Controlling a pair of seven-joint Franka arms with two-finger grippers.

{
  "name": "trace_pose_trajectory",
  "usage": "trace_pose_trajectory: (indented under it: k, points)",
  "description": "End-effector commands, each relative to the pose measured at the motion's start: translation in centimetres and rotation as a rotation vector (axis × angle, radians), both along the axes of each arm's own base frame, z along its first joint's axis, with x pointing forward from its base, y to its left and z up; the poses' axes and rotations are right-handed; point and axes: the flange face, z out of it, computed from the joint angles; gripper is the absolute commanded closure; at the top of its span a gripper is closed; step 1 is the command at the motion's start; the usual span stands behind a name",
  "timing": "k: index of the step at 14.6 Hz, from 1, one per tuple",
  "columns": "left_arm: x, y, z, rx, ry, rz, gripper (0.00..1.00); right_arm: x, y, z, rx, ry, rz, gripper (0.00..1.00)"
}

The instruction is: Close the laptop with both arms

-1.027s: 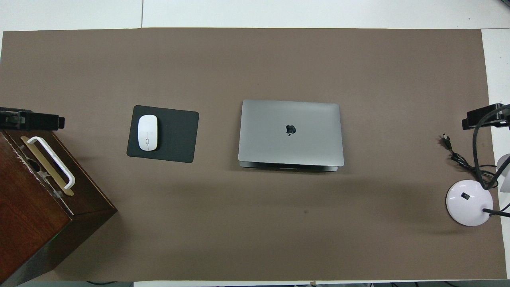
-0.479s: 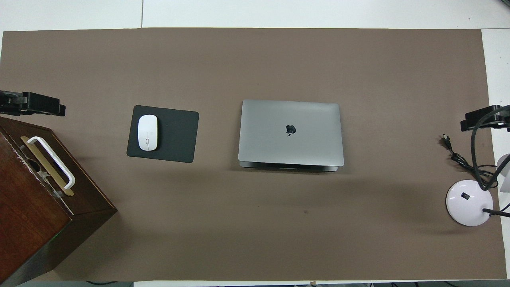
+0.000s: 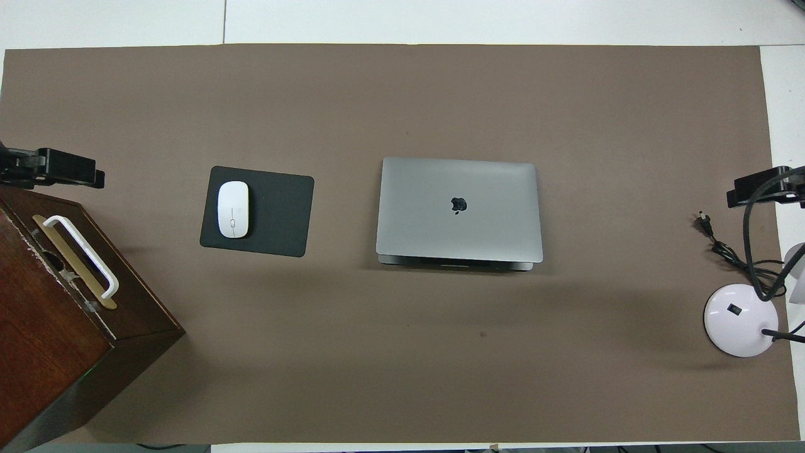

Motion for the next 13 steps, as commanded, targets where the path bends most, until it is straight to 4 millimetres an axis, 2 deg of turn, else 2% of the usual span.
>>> trace_pose_trajectory:
  k: [1, 7, 13]
  points:
    - [-0.79, -0.14, -0.03, 0.022, 0.018, 0.004, 0.0, -0.58, 0.14, -0.26, 0.002, -0.026, -0.013, 0.0]
    - [-0.53, -0.12, 0.11, 0.032, 0.005, 0.003, 0.0, -0.67, 0.15, -0.7, 0.002, -0.021, -0.013, 0.0]
    - [-1.18, 0.41, -0.4, 0.083, 0.051, 0.001, 0.0, -0.72, 0.15, -0.69, 0.002, -0.021, -0.013, 0.0]
